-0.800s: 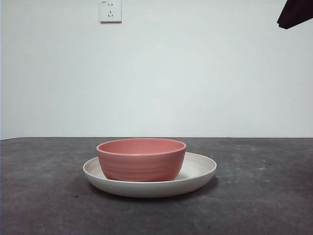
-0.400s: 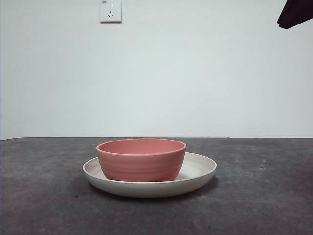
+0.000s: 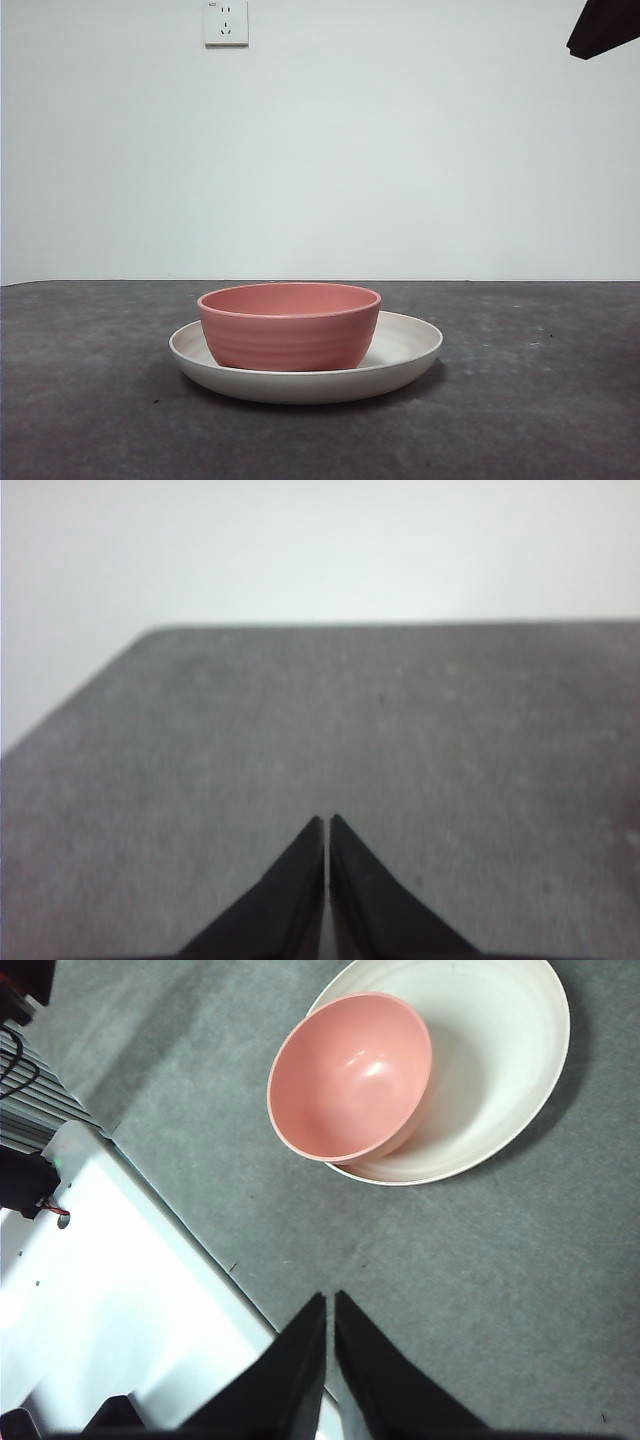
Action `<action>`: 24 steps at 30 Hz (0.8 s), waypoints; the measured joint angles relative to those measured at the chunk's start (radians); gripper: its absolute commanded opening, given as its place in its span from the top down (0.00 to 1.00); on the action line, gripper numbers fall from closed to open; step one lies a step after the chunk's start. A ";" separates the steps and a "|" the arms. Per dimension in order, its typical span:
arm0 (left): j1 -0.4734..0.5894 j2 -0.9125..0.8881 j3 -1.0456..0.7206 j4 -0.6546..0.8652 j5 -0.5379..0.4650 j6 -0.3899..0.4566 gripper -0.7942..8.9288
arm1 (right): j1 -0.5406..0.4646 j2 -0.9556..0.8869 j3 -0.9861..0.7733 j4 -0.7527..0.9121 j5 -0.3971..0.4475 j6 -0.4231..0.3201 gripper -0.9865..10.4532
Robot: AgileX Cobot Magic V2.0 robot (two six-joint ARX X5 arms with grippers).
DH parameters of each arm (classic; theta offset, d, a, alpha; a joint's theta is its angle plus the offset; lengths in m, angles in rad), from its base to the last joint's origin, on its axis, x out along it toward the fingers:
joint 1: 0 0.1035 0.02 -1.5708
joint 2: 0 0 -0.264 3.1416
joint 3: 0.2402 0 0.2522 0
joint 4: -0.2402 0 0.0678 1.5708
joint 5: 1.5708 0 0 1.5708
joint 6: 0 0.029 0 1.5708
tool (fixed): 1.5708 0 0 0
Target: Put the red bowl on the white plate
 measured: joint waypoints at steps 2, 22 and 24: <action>0.000 0.000 0.000 -0.031 0.000 -0.003 0.91 | 0.000 0.000 0.000 0.000 0.000 0.000 0.91; 0.000 0.000 0.000 -0.040 0.000 -0.014 0.91 | 0.000 0.000 0.000 0.000 0.000 0.000 0.91; 0.000 0.000 0.000 -0.040 0.000 -0.014 0.91 | 0.000 0.000 0.000 0.000 0.000 0.000 0.91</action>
